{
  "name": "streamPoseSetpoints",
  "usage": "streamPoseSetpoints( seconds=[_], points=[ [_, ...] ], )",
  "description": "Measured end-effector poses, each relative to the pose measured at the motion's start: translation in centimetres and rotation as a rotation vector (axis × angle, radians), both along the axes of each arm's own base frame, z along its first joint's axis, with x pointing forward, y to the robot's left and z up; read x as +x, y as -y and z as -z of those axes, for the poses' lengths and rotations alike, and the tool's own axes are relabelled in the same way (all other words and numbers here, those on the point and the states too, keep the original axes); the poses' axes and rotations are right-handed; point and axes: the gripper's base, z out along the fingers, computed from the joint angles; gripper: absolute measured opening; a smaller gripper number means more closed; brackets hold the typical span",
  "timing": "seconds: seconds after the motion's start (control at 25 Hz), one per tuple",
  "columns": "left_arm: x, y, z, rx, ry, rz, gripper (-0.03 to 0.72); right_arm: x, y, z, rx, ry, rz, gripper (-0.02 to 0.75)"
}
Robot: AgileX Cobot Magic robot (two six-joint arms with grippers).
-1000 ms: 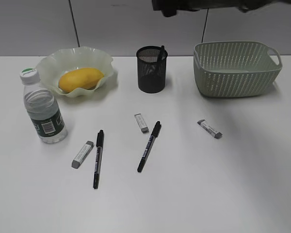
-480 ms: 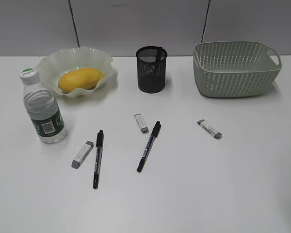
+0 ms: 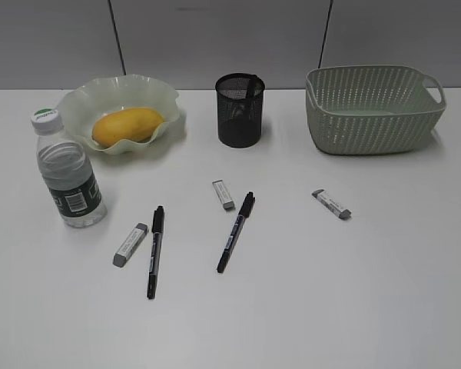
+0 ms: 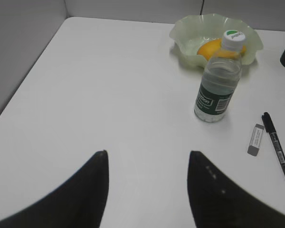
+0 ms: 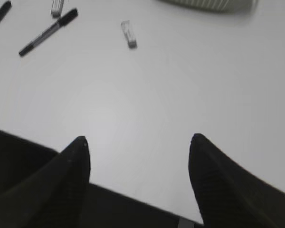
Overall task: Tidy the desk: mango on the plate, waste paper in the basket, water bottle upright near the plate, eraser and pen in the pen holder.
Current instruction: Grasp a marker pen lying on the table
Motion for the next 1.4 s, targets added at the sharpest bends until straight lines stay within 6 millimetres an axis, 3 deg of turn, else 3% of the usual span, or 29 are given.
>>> streamPoseSetpoints(
  seconds=[0.2, 0.48, 0.68, 0.8, 0.92, 1.12, 1.28, 1.4],
  points=[
    [2.8, 0.4, 0.0, -0.024, -0.156, 0.08, 0.396, -1.5, 1.3, 0.1, 0.027, 0.135, 0.032, 0.499],
    [10.7, 2.3, 0.0, -0.294, -0.373, 0.236, 0.447, -1.5, 1.3, 0.1, 0.031, 0.138, 0.036, 0.498],
    [16.8, 4.2, 1.9, -0.297, -0.552, 0.339, 0.445, -1.5, 1.3, 0.1, 0.032, 0.137, 0.037, 0.497],
    [18.8, 8.0, 2.1, -0.251, -0.518, 0.47, 0.433, -1.5, 1.3, 0.1, 0.032, 0.137, 0.037, 0.497],
    [20.4, 13.1, 2.8, -0.203, -0.507, 0.575, 0.427, -1.5, 1.3, 0.1, 0.032, 0.137, 0.037, 0.491],
    [24.7, 20.1, 5.9, -0.113, -0.614, 0.614, 0.426, -1.5, 1.3, 0.1, 0.032, 0.137, 0.037, 0.48],
    [28.5, 24.0, 7.8, -0.018, -0.675, 0.644, 0.431, -1.5, 1.3, 0.1, 0.032, 0.137, 0.037, 0.478],
    [30.1, 26.0, 8.8, 0.037, -0.703, 0.665, 0.432, -1.5, 1.3, 0.1, 0.032, 0.137, 0.037, 0.477]
  ],
)
